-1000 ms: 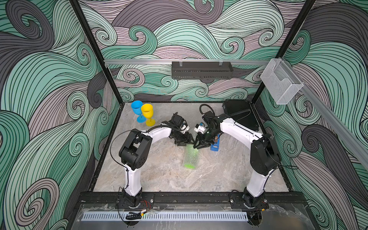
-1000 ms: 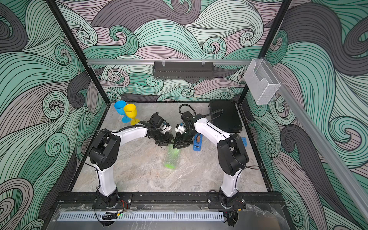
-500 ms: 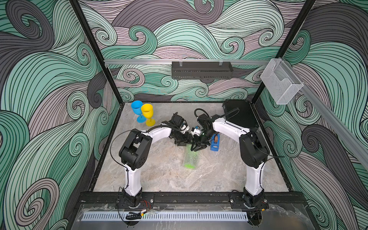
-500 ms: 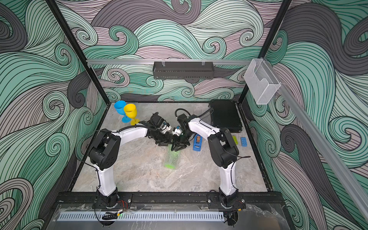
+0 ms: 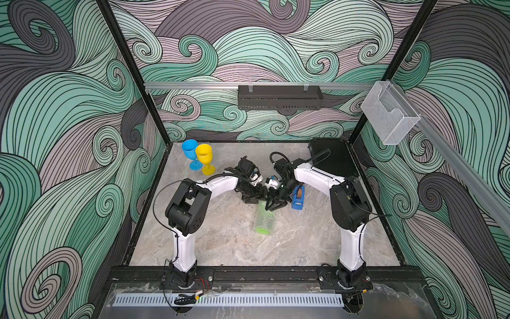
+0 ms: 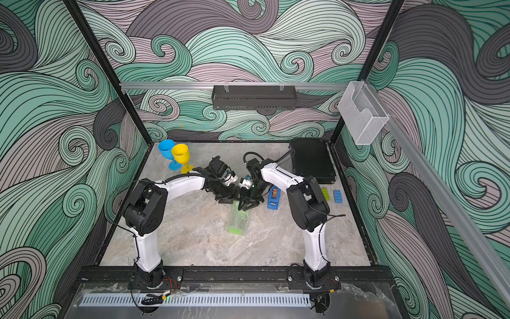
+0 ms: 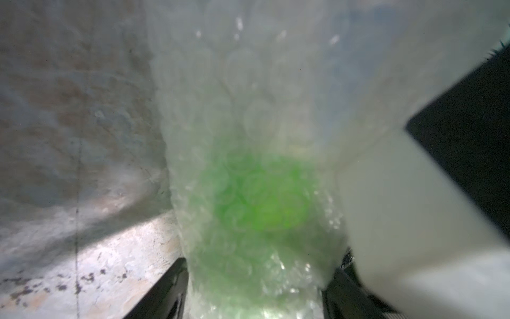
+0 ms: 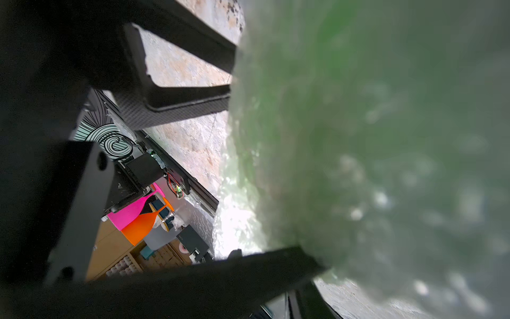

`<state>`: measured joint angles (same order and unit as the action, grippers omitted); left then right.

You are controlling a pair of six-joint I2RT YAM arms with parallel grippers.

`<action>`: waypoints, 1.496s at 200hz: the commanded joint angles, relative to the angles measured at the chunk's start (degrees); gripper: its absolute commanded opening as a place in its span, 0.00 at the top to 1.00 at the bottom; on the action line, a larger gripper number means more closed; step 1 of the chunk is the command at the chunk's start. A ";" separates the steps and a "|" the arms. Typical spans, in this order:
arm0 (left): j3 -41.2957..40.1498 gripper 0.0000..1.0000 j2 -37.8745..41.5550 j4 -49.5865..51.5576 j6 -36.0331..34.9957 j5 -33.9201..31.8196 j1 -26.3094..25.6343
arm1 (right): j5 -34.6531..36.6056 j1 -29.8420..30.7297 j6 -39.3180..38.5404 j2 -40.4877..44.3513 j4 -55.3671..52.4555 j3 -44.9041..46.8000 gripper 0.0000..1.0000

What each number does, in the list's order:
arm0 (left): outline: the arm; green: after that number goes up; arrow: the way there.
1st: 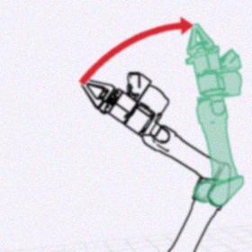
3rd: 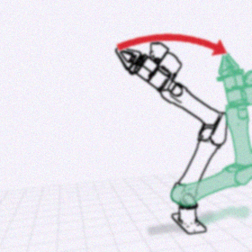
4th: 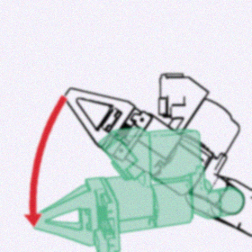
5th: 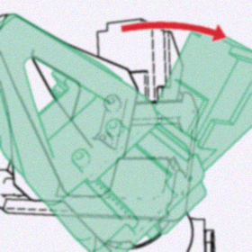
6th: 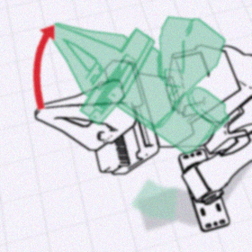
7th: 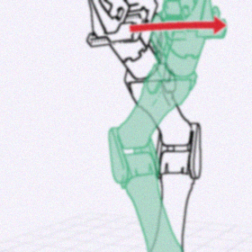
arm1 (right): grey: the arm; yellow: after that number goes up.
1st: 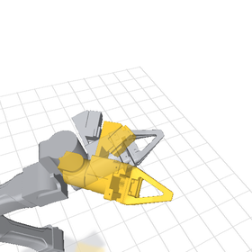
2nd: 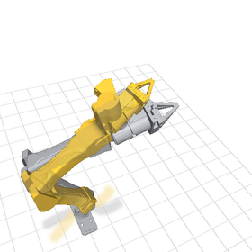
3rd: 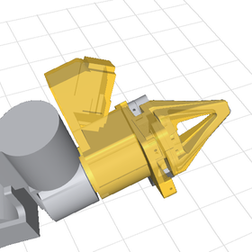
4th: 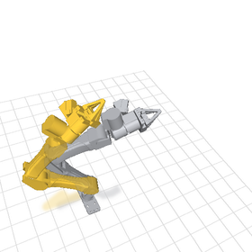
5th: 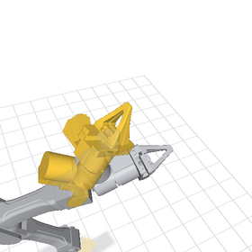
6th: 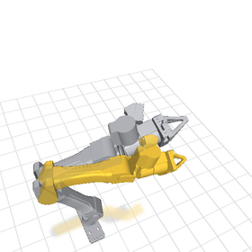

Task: Wrap wine glasses in bubble wrap
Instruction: Stick the tape on the bubble wrap.

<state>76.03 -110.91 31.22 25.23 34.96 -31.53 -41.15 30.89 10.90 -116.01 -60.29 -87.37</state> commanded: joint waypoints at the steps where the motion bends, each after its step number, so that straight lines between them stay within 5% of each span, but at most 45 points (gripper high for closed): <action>1: 1.59 0.25 -1.01 6.10 -1.90 1.67 -0.71 | 0.29 -0.63 -1.06 -2.19 2.21 -1.35 0.69; 64: 2.94 0.19 -0.88 7.80 -3.52 4.59 -0.38 | -0.56 -0.86 -1.57 -2.86 2.37 -2.03 0.71; 170: 1.78 0.35 -0.89 7.54 -3.15 2.69 0.02 | -0.63 -1.03 -0.99 -2.75 2.36 -2.34 0.85; 258: 1.23 0.37 -1.07 6.68 -1.65 2.04 -0.01 | 3.16 -1.01 5.98 -3.37 4.16 -1.47 0.97; 299: 1.22 0.37 -1.24 6.66 -1.52 1.82 -0.12 | 5.90 -0.70 10.93 -1.56 8.01 1.82 0.94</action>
<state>77.14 -111.28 36.03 23.18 36.51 -31.14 -41.89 30.30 17.78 -117.71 -59.75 -87.59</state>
